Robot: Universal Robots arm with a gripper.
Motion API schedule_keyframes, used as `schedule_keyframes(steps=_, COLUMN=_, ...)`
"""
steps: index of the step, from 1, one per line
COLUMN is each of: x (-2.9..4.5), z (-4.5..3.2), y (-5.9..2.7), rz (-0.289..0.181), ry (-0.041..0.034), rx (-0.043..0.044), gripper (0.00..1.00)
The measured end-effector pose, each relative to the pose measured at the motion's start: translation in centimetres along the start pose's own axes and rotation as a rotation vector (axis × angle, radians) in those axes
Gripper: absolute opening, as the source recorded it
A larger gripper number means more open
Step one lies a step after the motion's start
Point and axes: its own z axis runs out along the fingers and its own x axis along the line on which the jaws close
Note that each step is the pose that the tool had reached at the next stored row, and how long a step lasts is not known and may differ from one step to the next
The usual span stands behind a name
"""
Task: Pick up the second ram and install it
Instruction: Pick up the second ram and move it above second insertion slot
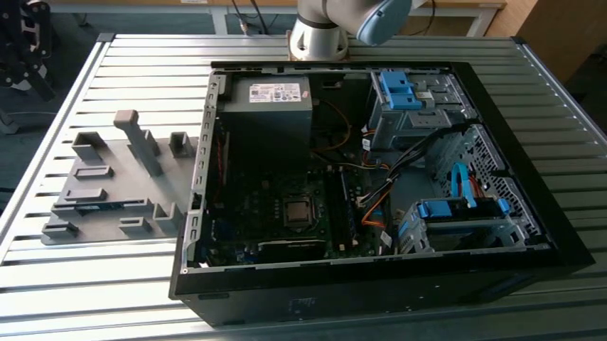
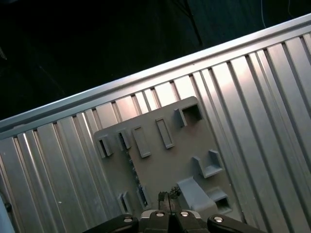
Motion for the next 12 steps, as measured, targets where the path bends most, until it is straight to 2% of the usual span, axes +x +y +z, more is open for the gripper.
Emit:
schedule_keyframes(steps=8, x=0.03, z=0.11, y=0.01, rz=-0.12, ry=0.0041, rx=-0.0032, gripper=0.11)
schedule_keyframes(steps=12, x=0.37, z=0.39, y=0.33, rz=-0.133, ry=0.0043, rx=-0.0032, gripper=0.11)
